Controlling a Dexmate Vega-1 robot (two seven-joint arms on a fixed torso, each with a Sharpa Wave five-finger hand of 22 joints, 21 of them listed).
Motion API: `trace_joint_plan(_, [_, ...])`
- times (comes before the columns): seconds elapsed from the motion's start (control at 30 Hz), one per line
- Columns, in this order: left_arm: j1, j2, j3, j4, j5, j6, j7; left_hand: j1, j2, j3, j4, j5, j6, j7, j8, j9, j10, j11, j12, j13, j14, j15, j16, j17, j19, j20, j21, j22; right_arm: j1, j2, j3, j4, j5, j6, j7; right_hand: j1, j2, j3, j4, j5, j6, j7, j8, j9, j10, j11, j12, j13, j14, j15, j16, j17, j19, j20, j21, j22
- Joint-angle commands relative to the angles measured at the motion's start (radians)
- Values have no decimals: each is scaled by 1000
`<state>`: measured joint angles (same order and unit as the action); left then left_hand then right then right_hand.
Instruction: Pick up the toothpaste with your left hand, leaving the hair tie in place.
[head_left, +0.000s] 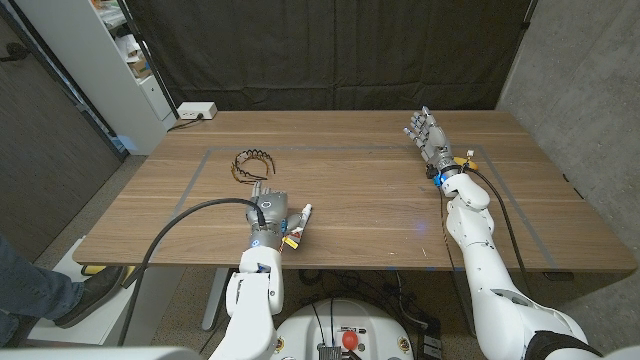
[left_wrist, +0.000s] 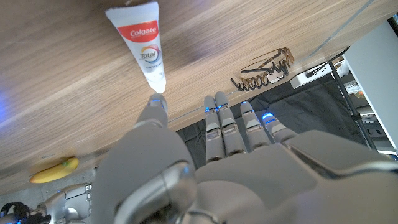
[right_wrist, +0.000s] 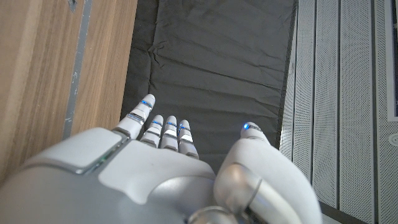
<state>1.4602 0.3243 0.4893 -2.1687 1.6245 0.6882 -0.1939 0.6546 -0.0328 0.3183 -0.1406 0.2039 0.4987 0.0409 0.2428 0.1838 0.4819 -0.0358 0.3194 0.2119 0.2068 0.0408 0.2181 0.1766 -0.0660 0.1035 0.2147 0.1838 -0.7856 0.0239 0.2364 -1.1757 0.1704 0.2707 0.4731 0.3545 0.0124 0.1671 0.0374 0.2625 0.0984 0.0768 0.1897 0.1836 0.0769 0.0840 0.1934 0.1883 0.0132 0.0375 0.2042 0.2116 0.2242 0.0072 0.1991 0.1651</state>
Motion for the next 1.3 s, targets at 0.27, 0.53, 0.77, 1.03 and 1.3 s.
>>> trace_joint_plan(0.27, [-42, -21, 36, 59, 65, 22, -59, 8, -2, -5, 2, 10, 6, -7, -6, 3, 10, 3, -4, 5, 15, -1, -2, 4, 7, 9, -1, 2, 9, -3, 3, 17, 3, 0, 1, -8, -2, -2, -2, 1, 6, 0, 8, 4, 8, -1, 7, 2, 5, 4, 8, 1, 6, 1, -6, 5])
trace_joint_plan(0.53, [-52, -31, 43, 69, 89, 30, -95, 11, -1, -5, 1, 10, 18, -1, -5, 3, 23, 0, -2, 7, 20, -1, -2, 4, 16, 10, 1, 2, 18, -4, 7, 38, 2, 5, 7, -8, -2, -3, -2, 2, 6, 0, 7, 4, 7, -1, 6, 2, 4, 3, 7, 1, 5, 2, -7, 5])
trace_joint_plan(0.77, [-58, -36, 46, 75, 97, 31, -107, 13, 0, -6, 1, 9, 28, 1, -4, 4, 33, -1, 0, 9, 24, 0, -2, 4, 17, 10, 0, 1, 28, -4, 11, 56, 0, 11, 15, -8, -1, -3, -3, 2, 6, 1, 7, 4, 7, -1, 6, 2, 4, 3, 7, 1, 5, 2, -7, 5])
trace_joint_plan(1.03, [-70, -38, 51, 86, 67, 20, -101, 15, 0, -6, 1, 9, 29, -1, -7, 4, 31, 1, -4, 10, 25, 1, -3, 4, 17, 10, 0, 1, 36, -4, 17, 69, -1, 22, 23, -8, -1, -3, -4, 3, 6, 0, 7, 4, 6, -2, 5, 2, 5, 3, 7, 1, 6, 3, -7, 5])
trace_joint_plan(1.3, [-84, -36, 53, 88, 43, 15, -122, 15, 0, -8, 2, 8, 27, -3, -11, 4, 30, 0, -7, 12, 25, 2, -4, 4, 19, 13, -1, 1, 37, -5, 23, 71, 0, 23, 24, -8, -1, -4, -5, 3, 6, -2, 7, 4, 7, -1, 5, 2, 6, 4, 7, 0, 4, 6, -8, 5])
